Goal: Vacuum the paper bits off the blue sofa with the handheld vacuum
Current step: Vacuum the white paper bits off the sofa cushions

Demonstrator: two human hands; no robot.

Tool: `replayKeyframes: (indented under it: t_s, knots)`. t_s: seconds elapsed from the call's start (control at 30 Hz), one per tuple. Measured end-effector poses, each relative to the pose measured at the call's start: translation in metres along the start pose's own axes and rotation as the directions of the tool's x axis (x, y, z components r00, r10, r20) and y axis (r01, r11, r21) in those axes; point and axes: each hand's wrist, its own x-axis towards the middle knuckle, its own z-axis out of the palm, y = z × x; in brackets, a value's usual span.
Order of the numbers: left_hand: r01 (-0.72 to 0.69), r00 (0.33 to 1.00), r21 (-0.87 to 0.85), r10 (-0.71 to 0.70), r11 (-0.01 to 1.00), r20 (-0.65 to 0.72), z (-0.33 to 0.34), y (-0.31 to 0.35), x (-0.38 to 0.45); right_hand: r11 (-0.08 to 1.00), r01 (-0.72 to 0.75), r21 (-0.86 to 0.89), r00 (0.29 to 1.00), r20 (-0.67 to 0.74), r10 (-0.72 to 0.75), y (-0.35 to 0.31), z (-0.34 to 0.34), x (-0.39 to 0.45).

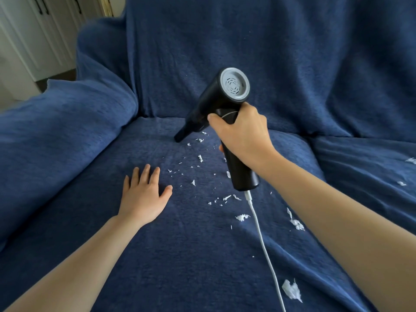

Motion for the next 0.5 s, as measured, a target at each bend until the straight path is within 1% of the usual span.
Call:
replayKeyframes:
  t_s: [0.1,0.2,0.33,0.5]
  knots:
    - [-0.008,1.0,-0.007,0.008,1.0,-0.003,0.002,0.006,-0.012,1.0,0.012,-0.019,1.0,0.014,-0.012,0.0,-0.018,-0.008]
    - [-0.032,0.999,-0.007,0.031,0.999,-0.036,0.005,0.007,-0.022,1.0,0.0,0.026,0.998,0.061,-0.002,-0.002,-0.021,-0.018]
    - [-0.034,0.995,-0.021,0.032,0.999,-0.09,0.007,0.007,-0.025,1.0,0.019,0.006,0.998,0.053,-0.019,-0.003,-0.004,-0.017]
    - [-0.046,0.992,-0.016,0.043,0.999,-0.122,0.01,0.007,-0.025,0.998,-0.021,0.062,0.998,0.068,0.017,-0.003,0.025,-0.002]
